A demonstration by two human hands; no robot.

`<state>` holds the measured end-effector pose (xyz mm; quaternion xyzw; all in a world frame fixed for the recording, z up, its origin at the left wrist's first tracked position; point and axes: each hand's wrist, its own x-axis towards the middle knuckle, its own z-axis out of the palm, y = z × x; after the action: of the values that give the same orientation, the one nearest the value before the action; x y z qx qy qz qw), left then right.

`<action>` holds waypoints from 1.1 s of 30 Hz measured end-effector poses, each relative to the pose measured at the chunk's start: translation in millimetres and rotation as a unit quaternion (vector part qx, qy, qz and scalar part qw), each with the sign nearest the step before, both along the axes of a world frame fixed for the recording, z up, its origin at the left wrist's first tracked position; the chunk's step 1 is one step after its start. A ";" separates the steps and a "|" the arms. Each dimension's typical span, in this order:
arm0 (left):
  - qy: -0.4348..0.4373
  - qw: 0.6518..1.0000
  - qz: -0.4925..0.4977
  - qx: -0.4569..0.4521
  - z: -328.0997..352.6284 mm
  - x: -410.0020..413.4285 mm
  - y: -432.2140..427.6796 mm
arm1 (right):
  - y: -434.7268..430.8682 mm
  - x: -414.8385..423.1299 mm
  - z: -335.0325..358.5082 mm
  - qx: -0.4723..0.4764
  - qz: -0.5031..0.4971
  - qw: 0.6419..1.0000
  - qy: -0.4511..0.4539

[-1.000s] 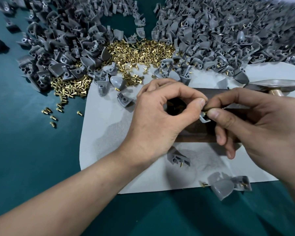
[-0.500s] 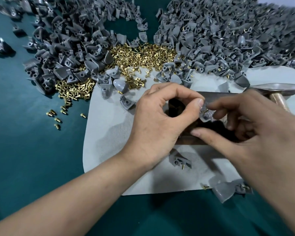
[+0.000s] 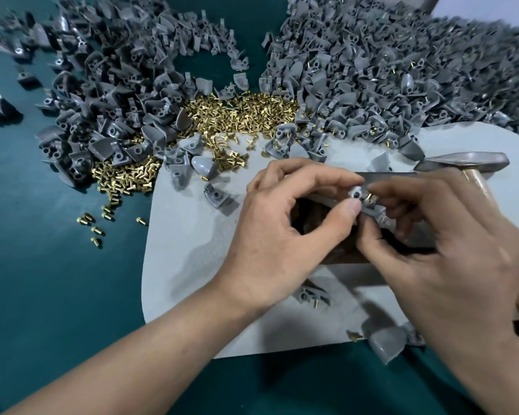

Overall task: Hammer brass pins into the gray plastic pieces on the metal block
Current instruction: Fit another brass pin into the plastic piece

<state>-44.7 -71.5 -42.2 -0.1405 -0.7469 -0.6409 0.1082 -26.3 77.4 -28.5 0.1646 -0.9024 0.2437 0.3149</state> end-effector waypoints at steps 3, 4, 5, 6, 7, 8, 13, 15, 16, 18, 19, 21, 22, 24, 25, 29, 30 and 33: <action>0.005 1.000 -0.002 0.004 -0.8 -0.9 0.0 | 0.4 -0.8 0.0 0.002 0.000 1.000 0.004; 0.007 1.000 -0.001 0.007 -1.0 -1.2 -0.3 | 0.3 -0.9 0.2 0.002 0.000 1.000 0.004; 0.008 1.000 0.001 0.009 -1.5 -1.3 -0.3 | 0.3 -0.7 0.3 0.001 -0.002 1.000 0.002; 0.009 1.000 0.002 0.011 -2.0 -1.4 -0.3 | 0.1 -0.5 0.5 0.000 -0.004 1.000 0.001; 0.010 1.000 0.002 0.012 -2.4 -1.5 -0.4 | -0.1 -0.3 1.0 -0.001 -0.006 1.000 0.000; 0.010 1.000 0.002 0.012 -3.1 -1.6 -0.4 | -0.2 -0.4 1.4 0.000 -0.007 1.000 -0.002; 0.006 1.000 0.004 0.001 -7.0 -2.1 0.6 | -0.5 -1.2 2.2 0.010 -0.017 1.000 -0.014; 0.005 1.000 0.005 -0.006 -7.9 -2.3 0.6 | -0.3 -1.8 2.8 0.014 -0.020 1.000 -0.013; 0.002 1.000 0.005 -0.006 -8.4 -2.2 0.3 | -0.5 -2.1 3.1 0.014 -0.020 1.000 -0.015; -0.008 1.000 0.001 0.001 -9.5 -2.7 -0.6 | -1.4 -2.9 4.5 0.011 -0.015 0.999 -0.026; -0.014 1.000 -0.002 0.003 -9.1 -2.7 -1.2 | -0.9 -2.6 6.1 0.002 -0.009 0.999 -0.044; -0.017 1.000 -0.009 0.004 -7.7 -2.9 -1.9 | 1.2 -1.9 11.8 -0.062 0.007 0.992 -0.111; -0.018 1.000 -0.012 0.004 -6.9 -3.2 -2.0 | 2.6 -1.8 15.1 -0.109 0.018 0.983 -0.144; -0.023 1.000 -0.013 -0.003 -5.3 -3.5 -1.5 | 5.1 -2.4 18.7 -0.166 0.029 0.969 -0.179; -0.022 1.000 -0.012 -0.007 -4.7 -3.3 -1.2 | 6.4 -3.0 19.7 -0.180 0.028 0.964 -0.192; -0.008 1.000 -0.010 -0.021 -3.7 -2.3 -1.2 | 11.3 -6.9 21.2 -0.235 0.035 0.933 -0.269; -0.004 1.000 -0.015 -0.022 -3.6 -2.2 -1.1 | 12.8 -7.6 22.2 -0.241 0.042 0.927 -0.284; 0.012 0.999 -0.019 -0.028 -3.6 -2.5 -0.1 | 15.6 -8.8 26.0 -0.246 0.072 0.915 -0.310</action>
<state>-47.2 -71.6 -45.9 -0.1651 -0.7602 -0.6201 0.1014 -35.2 93.0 -2.6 0.0622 -0.8519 0.5190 0.0315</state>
